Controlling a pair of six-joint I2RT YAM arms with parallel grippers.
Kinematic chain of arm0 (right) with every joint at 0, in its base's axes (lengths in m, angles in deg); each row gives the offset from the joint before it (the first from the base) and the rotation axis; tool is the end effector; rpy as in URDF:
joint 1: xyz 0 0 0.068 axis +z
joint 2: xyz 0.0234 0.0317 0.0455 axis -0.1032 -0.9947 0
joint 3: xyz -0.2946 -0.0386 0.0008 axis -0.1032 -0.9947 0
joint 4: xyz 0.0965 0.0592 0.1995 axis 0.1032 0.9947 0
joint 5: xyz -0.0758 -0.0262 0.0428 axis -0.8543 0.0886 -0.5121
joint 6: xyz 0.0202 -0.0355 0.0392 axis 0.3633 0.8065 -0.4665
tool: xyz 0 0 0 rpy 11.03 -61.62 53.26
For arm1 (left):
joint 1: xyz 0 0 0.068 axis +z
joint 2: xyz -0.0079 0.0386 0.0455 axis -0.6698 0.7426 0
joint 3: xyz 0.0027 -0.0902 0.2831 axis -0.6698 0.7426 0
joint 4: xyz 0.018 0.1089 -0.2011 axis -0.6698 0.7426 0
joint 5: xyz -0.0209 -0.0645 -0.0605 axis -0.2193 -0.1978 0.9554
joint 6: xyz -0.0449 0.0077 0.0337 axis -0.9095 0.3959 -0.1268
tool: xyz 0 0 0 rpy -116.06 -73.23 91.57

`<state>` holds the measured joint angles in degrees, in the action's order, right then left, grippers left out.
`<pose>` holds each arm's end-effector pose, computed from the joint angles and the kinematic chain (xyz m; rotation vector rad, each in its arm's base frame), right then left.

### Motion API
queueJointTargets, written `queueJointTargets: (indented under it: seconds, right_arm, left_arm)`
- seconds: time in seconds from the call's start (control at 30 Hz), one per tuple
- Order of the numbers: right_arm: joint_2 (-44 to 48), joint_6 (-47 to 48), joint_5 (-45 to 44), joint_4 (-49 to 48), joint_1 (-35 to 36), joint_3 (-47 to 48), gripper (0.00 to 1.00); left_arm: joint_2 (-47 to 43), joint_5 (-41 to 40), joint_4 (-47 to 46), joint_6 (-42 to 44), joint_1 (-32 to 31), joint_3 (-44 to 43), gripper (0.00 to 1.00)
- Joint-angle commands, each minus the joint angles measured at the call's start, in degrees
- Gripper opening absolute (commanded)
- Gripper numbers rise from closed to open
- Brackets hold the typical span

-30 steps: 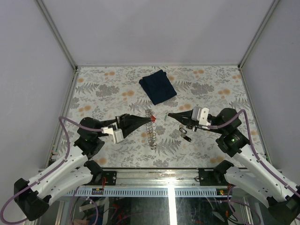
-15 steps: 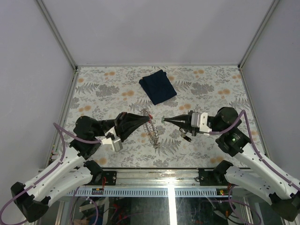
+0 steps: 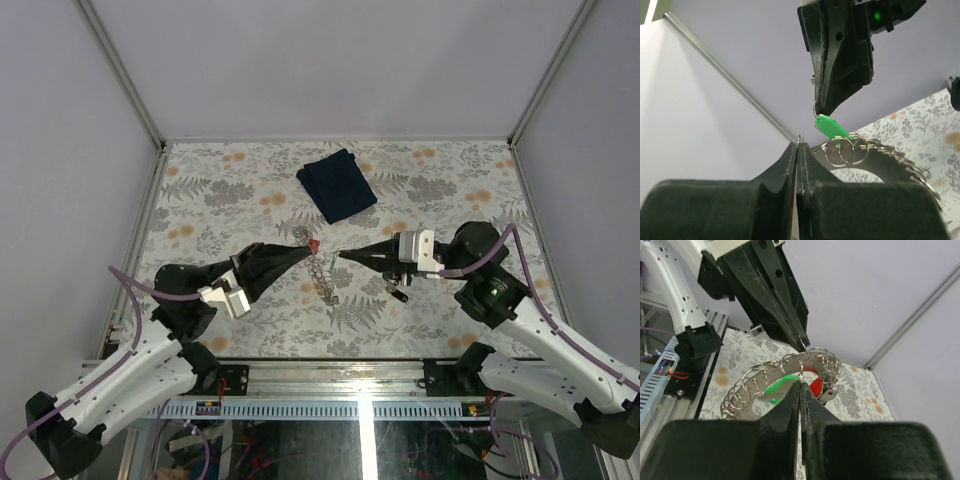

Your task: Put the keys on the keyring

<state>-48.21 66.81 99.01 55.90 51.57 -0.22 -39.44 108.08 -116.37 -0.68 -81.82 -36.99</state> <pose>0.0761 0.1158 0.4241 -1.2107 0.7274 0.8682 0.0593 -0.0847 0.3830 1.1409 0.4253 -0.5450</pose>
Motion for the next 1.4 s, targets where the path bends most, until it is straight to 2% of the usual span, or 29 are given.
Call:
queueJointTargets:
  seconds: [0.0, 0.23, 0.33, 0.53, 1.37]
  right_arm:
    - [-0.94, -5.47, -0.42, -2.17, 0.38, 3.73, 0.00]
    - [-4.88, -15.75, 0.95, 1.07, 0.36, 8.86, 0.00]
    - [-7.45, -17.81, 2.90, 5.85, 0.34, 12.51, 0.00]
    - [-11.34, -23.55, 4.17, 8.51, 0.37, 16.18, 0.00]
    - [-14.90, -30.75, 5.07, 2.14, 0.37, 17.04, 0.00]
  left_arm:
    - [-1.91, -7.33, -15.43, -10.85, -0.40, 3.92, 0.00]
    - [-3.36, -12.05, -18.47, -16.33, -0.51, 6.53, 0.00]
    - [-3.63, -12.81, -18.46, -16.52, -0.57, 6.77, 0.00]
    - [-3.40, -13.24, -18.48, -16.71, -0.57, 6.74, 0.00]
    - [-2.88, -13.04, -16.49, -17.43, -0.66, 5.61, 0.00]
